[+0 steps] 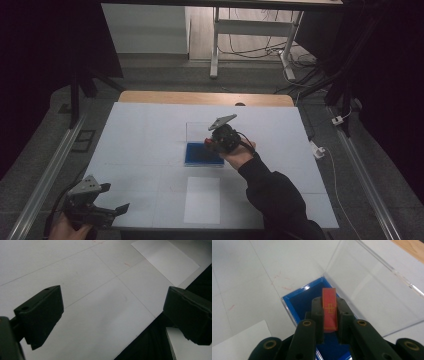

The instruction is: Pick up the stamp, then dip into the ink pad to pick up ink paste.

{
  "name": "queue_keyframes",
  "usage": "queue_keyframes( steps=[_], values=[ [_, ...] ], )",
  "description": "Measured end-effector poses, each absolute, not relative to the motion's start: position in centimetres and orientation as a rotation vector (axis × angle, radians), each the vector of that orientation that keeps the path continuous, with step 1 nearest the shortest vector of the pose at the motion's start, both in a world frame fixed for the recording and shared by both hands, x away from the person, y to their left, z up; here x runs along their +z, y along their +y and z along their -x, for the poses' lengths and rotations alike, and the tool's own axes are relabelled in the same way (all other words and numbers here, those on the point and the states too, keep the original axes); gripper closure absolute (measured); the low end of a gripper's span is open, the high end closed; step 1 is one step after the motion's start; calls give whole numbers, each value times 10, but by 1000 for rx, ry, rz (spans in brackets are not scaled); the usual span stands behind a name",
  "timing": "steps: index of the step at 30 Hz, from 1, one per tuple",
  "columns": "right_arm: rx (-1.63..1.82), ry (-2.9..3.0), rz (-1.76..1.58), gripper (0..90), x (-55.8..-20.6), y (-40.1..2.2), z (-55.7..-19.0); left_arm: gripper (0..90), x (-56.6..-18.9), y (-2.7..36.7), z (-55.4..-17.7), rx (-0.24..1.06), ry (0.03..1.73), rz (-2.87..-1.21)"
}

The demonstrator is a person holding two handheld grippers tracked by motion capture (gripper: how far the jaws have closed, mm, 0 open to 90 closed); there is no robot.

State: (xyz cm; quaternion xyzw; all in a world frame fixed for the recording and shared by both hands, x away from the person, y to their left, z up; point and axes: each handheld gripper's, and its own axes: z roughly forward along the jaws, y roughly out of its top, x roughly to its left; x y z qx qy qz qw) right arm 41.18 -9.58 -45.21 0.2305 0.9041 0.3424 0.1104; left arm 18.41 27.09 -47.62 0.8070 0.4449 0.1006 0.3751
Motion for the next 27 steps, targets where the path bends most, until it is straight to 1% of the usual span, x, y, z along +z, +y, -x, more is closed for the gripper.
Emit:
queue_keyframes(
  steps=[6,18,27],
  values=[
    [1041,2640,-714,794,-447,-101,-410,35,-476,272,-184,252,1137,-2059],
    [999,2667,-652,794,-446,-98,-407,36,-476,271,-184,251,1134,-2063],
    [1019,2653,-681,794,-445,-97,-407,36,-476,272,-184,249,1132,-2060]
  ],
)
